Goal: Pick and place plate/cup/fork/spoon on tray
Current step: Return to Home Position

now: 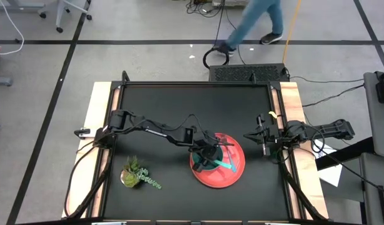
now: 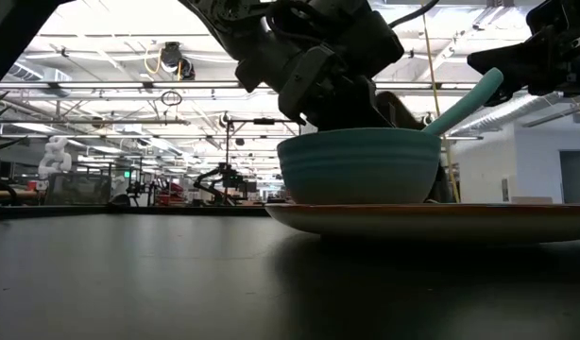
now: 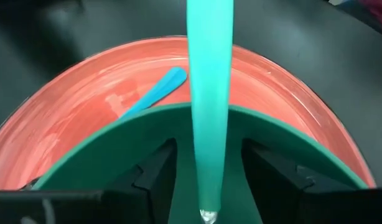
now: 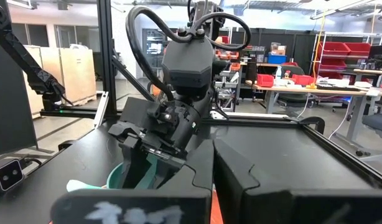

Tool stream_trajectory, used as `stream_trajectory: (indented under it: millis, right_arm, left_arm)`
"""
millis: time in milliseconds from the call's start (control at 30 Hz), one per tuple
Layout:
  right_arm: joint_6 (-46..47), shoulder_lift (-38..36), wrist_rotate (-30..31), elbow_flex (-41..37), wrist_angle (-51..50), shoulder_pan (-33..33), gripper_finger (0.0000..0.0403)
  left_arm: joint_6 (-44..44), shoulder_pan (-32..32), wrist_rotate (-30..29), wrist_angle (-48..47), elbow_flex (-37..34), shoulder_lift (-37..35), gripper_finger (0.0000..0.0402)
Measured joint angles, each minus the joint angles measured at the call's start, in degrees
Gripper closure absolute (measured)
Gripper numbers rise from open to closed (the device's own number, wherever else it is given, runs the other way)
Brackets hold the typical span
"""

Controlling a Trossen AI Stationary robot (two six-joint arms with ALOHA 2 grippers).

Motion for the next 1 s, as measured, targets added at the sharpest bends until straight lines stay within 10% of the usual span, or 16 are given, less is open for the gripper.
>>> stream_trajectory:
  millis: [700, 1000]
  right_arm:
    - [0.0, 0.35, -0.02, -0.01, 0.06, -0.01, 0.0403]
    - [0.0, 0.48, -0.2, -0.02, 0.68, -0.02, 0.0403]
  left_arm:
    - [0.5, 1.68, -5.67, -13.82, 0.09, -10.67, 0.0221]
    - [3.58, 3.32, -0.76, -16.91, 0.09, -16.68, 0.0389]
